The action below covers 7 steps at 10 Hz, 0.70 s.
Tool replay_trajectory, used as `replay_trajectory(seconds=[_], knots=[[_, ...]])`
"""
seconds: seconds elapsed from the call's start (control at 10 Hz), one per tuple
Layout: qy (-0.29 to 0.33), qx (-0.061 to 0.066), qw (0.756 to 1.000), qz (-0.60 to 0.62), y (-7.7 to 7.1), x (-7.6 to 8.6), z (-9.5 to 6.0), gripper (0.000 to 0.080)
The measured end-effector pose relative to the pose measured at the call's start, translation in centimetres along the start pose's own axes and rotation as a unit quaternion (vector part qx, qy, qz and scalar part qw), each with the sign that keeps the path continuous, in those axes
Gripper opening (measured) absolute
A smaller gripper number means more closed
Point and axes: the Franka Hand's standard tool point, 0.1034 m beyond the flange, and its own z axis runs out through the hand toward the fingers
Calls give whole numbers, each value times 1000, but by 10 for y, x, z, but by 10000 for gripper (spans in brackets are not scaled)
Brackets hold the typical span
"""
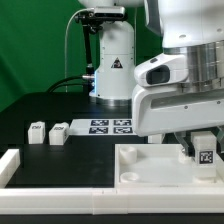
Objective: Assemble one leg
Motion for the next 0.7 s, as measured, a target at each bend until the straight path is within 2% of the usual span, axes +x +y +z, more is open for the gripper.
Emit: replay_trajectory(seconds=[0.2, 0.3, 0.5, 0.7], knots=[[3, 8, 987, 163, -4, 1, 0, 290], [2, 12, 971, 238, -5, 1, 0, 290], [3, 15, 922, 386, -5, 2, 0, 290], [2, 16, 884, 467, -6, 1, 2, 290]])
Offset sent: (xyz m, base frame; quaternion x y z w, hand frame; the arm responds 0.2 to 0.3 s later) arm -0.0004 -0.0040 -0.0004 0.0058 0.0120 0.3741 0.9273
